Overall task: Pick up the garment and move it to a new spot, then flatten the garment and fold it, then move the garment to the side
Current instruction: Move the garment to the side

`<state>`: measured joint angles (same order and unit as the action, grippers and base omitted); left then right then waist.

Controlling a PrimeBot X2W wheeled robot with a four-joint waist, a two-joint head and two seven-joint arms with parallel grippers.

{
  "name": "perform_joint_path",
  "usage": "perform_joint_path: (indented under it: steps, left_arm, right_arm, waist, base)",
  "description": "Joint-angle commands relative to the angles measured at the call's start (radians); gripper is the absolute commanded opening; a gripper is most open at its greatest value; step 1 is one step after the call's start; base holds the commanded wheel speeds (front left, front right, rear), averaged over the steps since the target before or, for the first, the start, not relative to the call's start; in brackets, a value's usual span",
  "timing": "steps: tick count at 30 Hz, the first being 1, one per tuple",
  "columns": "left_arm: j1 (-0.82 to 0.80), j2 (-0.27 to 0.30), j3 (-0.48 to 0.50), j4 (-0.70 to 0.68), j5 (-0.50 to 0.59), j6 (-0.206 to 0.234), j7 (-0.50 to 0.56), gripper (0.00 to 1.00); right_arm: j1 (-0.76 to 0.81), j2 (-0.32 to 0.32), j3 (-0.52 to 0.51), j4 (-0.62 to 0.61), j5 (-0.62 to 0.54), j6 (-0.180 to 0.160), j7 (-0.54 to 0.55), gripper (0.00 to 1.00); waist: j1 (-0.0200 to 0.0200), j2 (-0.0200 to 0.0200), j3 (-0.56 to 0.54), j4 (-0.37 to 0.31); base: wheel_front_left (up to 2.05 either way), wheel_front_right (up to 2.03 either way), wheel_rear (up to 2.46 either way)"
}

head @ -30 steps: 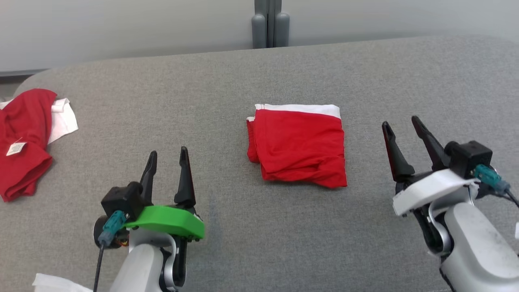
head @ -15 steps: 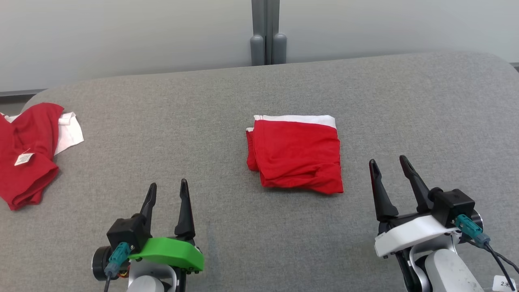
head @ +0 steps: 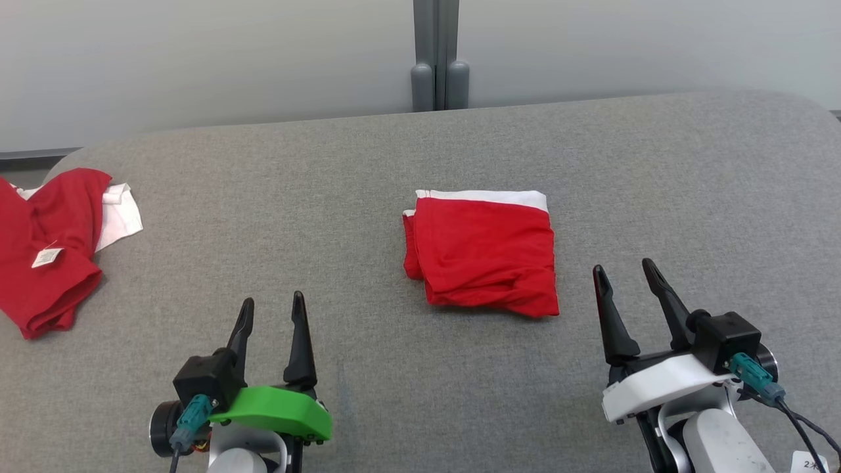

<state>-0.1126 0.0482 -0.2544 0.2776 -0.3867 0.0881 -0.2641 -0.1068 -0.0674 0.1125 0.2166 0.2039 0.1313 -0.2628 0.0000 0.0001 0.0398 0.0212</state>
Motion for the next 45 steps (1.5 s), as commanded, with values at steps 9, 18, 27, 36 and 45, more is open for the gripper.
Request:
perform_joint_path:
  steps: [9,18,27,36,45]
  left_arm:
    - [0.000,0.004,0.000,-0.004,-0.010,0.008,0.000,1.00]
    - [-0.038,0.004,-0.013,-0.009,-0.008,0.000,0.000,1.00]
    - [-0.070,0.004,-0.041,-0.027,-0.018,0.005,0.000,1.00]
    - [-0.088,0.004,-0.057,-0.053,-0.023,0.009,0.000,1.00]
    - [-0.088,0.004,-0.066,-0.063,-0.009,0.014,0.000,1.00]
  right_arm:
    - [-0.025,0.003,-0.023,0.013,0.008,-0.001,0.019,1.00]
    - [-0.210,-0.076,-0.091,0.047,0.097,-0.001,0.302,1.00]
    - [-0.372,-0.195,-0.035,0.200,0.280,-0.001,0.625,1.00]
    - [-0.438,-0.228,0.021,0.376,0.370,-0.001,0.704,1.00]
    - [-0.490,-0.231,0.055,0.514,0.416,-0.001,0.675,0.00]
  waist:
    - [0.0000,-0.0001,0.011,0.004]
    - [0.0000,-0.0001,0.053,0.049]
    - [0.0000,-0.0001,0.112,0.149]
    - [0.0000,-0.0001,0.170,0.234]
    - [0.0000,-0.0001,0.183,0.255]
  base:
    - [0.00,0.00,0.00]
    - [0.00,0.00,0.00]
    - [0.00,0.00,0.00]
    - [0.00,0.00,0.00]
    - [0.00,0.00,0.00]
